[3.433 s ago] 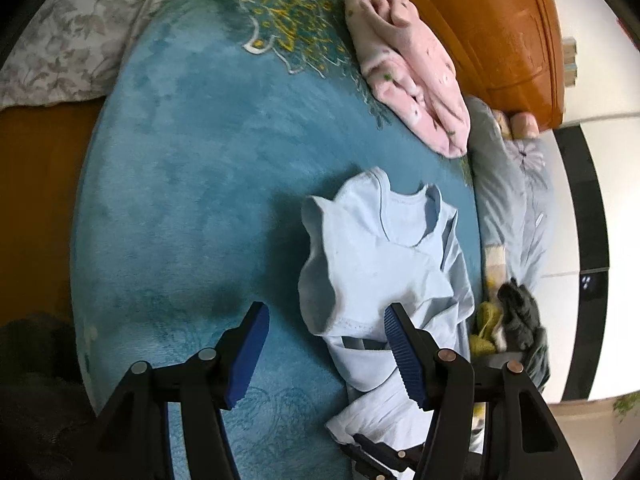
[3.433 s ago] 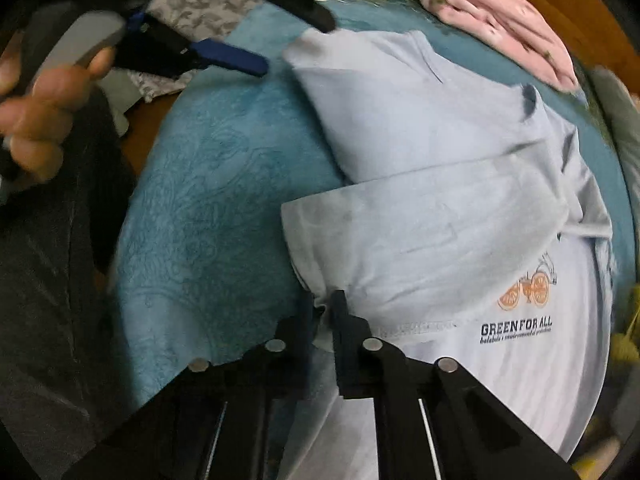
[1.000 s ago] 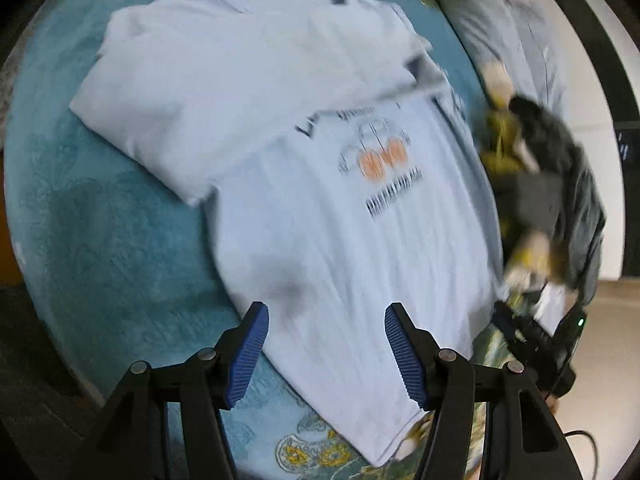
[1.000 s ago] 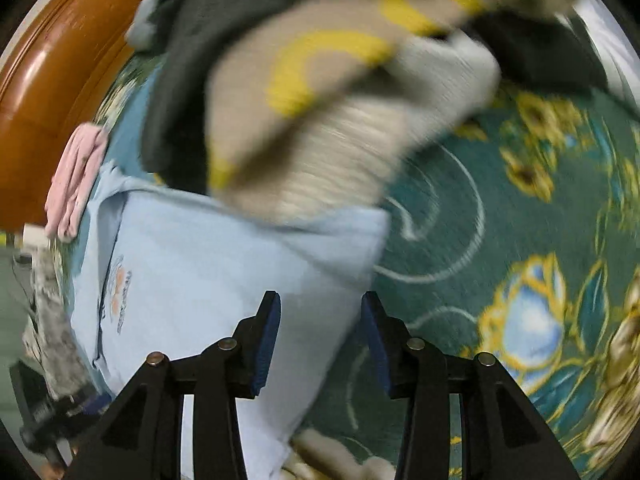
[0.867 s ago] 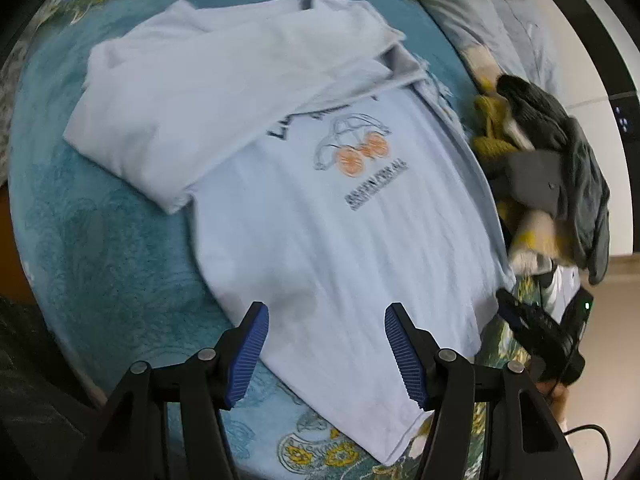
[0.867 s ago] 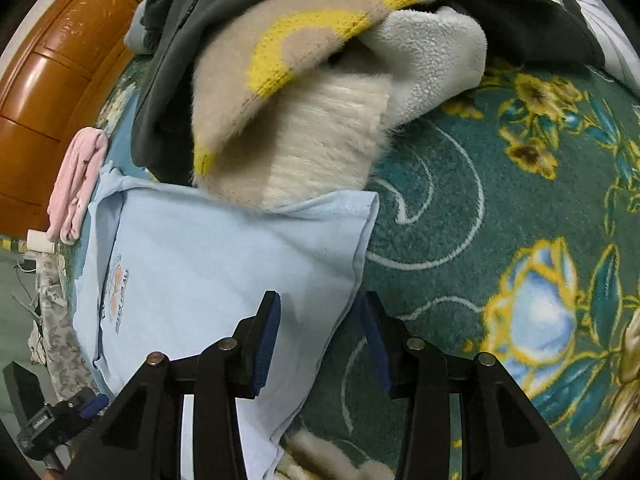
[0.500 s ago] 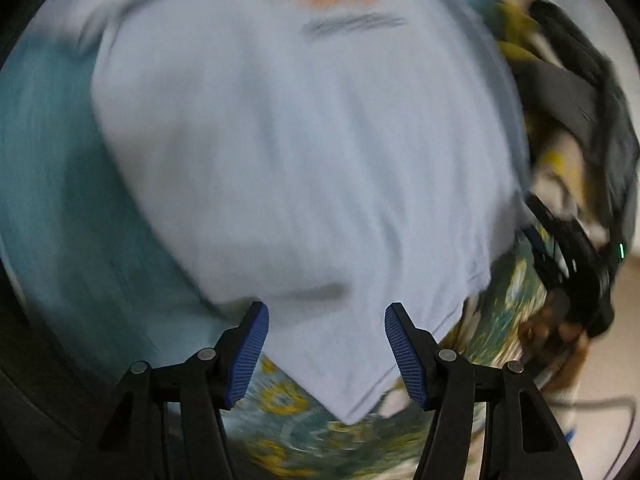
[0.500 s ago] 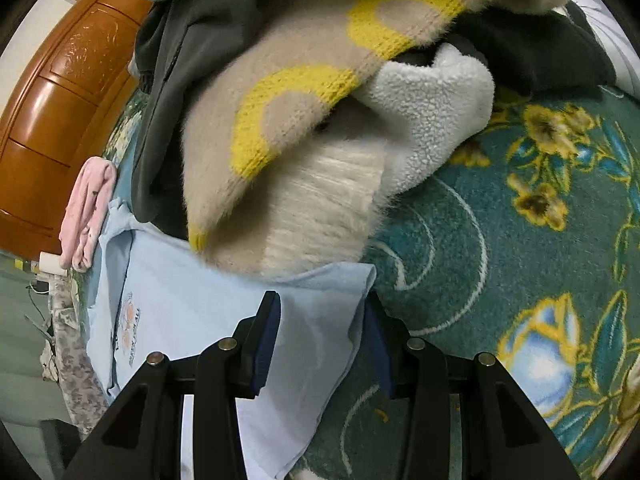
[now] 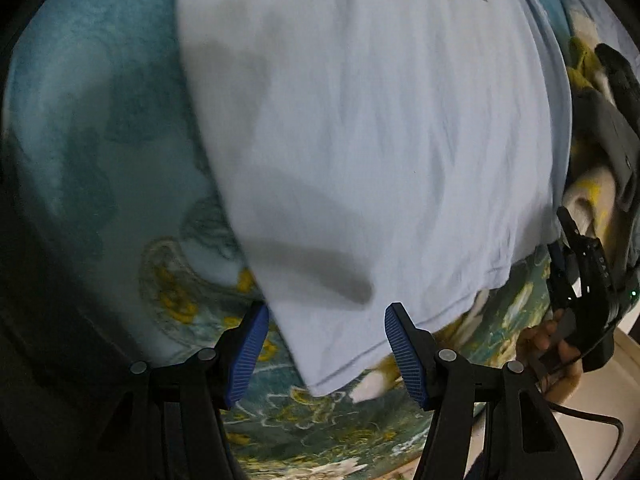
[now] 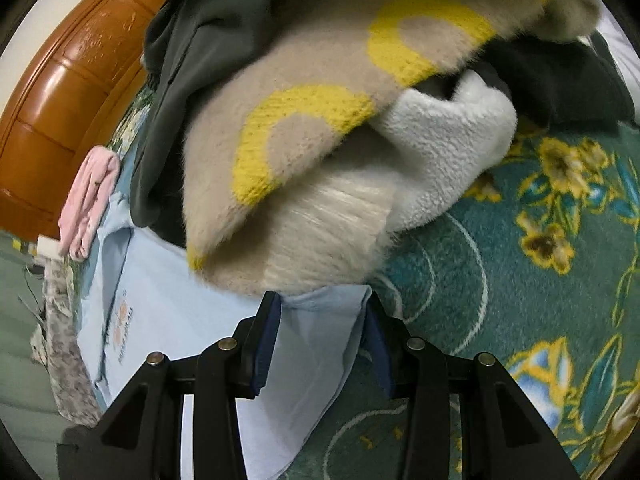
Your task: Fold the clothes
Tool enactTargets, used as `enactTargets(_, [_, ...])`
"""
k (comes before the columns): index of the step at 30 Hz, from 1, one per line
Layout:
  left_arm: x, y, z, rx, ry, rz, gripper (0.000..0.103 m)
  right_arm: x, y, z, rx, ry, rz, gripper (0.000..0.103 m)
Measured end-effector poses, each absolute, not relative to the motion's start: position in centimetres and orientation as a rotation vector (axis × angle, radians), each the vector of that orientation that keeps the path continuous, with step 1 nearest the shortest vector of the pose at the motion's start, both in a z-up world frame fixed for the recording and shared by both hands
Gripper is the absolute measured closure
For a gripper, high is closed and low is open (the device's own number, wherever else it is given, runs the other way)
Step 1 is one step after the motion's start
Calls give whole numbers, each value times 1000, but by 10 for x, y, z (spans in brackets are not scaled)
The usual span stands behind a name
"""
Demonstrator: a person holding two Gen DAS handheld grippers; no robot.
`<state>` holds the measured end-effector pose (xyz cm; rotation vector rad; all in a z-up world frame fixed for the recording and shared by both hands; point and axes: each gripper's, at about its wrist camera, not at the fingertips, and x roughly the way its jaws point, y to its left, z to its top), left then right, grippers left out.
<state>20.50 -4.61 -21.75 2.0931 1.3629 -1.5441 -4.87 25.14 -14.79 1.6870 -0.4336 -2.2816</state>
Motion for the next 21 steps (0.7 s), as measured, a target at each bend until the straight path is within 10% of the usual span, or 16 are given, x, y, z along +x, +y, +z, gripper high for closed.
enactTargets(5, [208, -42, -224, 2142, 1434, -1520, 43, -53, 254, -148, 1697, -448, -2235, 60])
enactTargets(12, [210, -49, -228, 2163, 1424, -1515, 82, -63, 250, -147, 1718, -487, -2208, 62])
enactTargets(14, [209, -51, -227, 2165, 1428, -1529, 91, -67, 243, -147, 1729, -461, -2208, 69])
enactTargets(16, [207, -60, -219, 2147, 1477, -1557, 97, -71, 234, -145, 1746, -415, -2217, 98])
enactTargets(21, [199, -86, -191, 2075, 1635, -1636, 98, -78, 228, -123, 1681, -464, -2206, 100])
